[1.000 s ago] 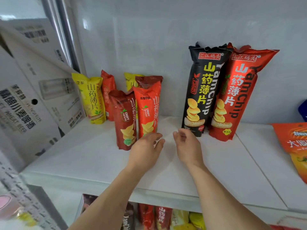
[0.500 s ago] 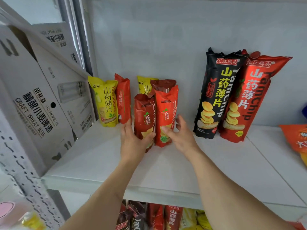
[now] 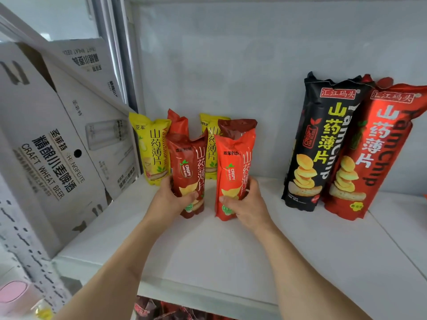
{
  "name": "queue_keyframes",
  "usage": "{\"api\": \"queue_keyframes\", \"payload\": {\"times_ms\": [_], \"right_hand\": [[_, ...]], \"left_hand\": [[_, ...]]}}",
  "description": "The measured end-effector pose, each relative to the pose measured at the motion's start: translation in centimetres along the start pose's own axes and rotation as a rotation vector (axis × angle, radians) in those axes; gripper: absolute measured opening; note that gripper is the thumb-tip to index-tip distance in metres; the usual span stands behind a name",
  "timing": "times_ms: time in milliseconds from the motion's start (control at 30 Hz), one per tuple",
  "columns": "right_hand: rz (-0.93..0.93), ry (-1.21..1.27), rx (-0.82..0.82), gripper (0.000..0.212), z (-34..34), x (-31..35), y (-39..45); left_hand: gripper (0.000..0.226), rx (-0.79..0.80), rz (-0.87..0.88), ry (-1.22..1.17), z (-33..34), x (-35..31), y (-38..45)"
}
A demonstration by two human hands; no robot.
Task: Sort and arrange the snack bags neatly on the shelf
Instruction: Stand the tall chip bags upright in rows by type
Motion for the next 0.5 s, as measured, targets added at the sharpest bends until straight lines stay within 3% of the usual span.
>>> {"api": "queue_keyframes", "payload": {"times_ms": [100,500], "right_hand": [[0.015,0.027,0.022,0.087,0.4,-0.1,0.1],[0.015,-0.026,0.067,0.083,5.6,0.0,2.2]], "left_hand": [[0.063,0.017,-0.001,-0.026,-0.4,0.3,0.8],[0.053,0.038,-0.042,-0.173,-5.5,1.6,1.5]]}}
Point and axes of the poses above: each hand's wrist, its own y-axis towards the middle knuckle, its own z-axis out of the palm, x = y × z, the point moved 5 cm from there along y, towards the middle knuckle, and after that the axes turned 2 degrees about z, right-handed, at the moved point
